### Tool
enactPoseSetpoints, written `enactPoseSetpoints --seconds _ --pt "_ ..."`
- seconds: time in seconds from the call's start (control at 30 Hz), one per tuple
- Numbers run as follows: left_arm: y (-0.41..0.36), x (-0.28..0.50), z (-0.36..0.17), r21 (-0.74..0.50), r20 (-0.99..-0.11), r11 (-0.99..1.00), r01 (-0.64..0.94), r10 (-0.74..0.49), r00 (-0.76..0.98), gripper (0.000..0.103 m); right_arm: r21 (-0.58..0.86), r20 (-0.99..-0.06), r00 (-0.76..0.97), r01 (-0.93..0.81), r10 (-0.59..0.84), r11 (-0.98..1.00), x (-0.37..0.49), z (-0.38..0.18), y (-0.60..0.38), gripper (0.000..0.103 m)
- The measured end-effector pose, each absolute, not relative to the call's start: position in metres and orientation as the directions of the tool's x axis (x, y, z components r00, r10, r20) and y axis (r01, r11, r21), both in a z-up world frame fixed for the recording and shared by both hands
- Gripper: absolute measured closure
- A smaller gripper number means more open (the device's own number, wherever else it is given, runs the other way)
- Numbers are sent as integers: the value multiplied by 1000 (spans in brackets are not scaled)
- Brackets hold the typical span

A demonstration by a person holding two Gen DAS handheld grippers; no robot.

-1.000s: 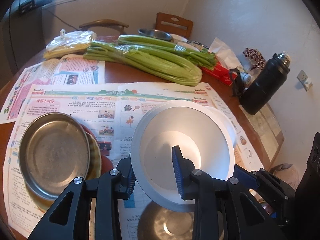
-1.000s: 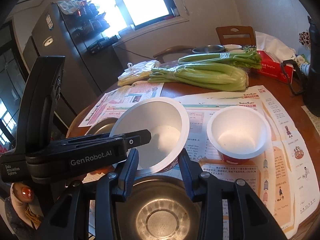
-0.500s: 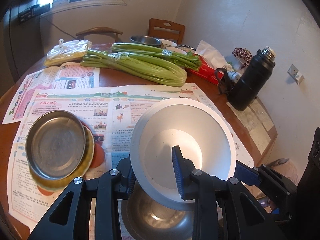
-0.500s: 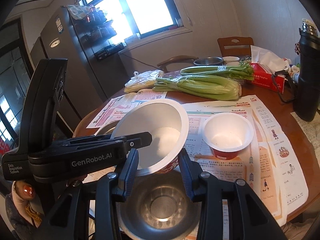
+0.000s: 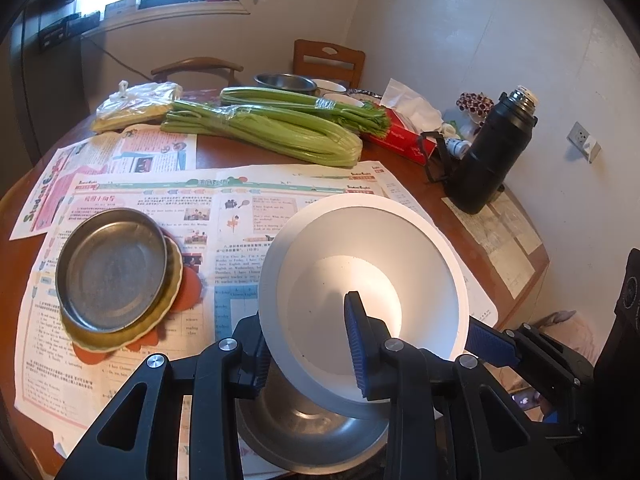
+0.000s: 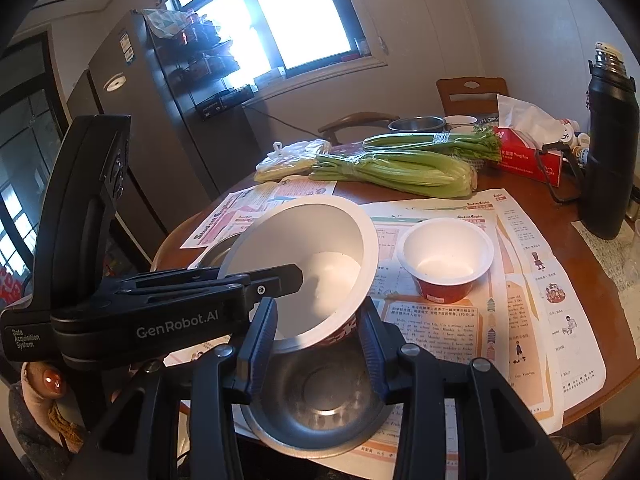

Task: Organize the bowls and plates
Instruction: 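Lift the red paper bowl with the left tool over the steel bowl, then lower the red paper bowl into the steel bowl with the left tool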

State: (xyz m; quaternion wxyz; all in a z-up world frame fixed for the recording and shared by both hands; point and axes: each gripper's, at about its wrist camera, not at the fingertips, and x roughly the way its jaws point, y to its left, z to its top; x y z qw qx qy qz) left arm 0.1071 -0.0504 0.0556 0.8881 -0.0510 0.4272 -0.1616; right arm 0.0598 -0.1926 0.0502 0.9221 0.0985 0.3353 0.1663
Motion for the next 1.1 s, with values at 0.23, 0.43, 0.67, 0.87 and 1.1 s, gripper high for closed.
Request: enactPoseSetpoints --seconds 0.23,0.43,0.67,0.87,1.1 --pt "-48 101 48 -237 -750 945 226 -326 576 70 290 -593 709 -253 380 923 54 45 -190 61" --pt "-45 99 38 -248 -763 946 210 -324 559 70 292 -609 690 -262 390 920 51 37 -187 61" --pt "-46 98 26 -243 -784 948 203 -316 534 70 292 -635 663 -268 396 918 50 25 -186 61" --pt "-46 95 17 -235 -797 951 199 -306 520 69 295 -651 645 -272 401 916 49 16 -185 61" --pt "-45 95 1 -221 -826 958 184 -284 487 69 306 -677 606 -285 418 908 50 5 -183 61"
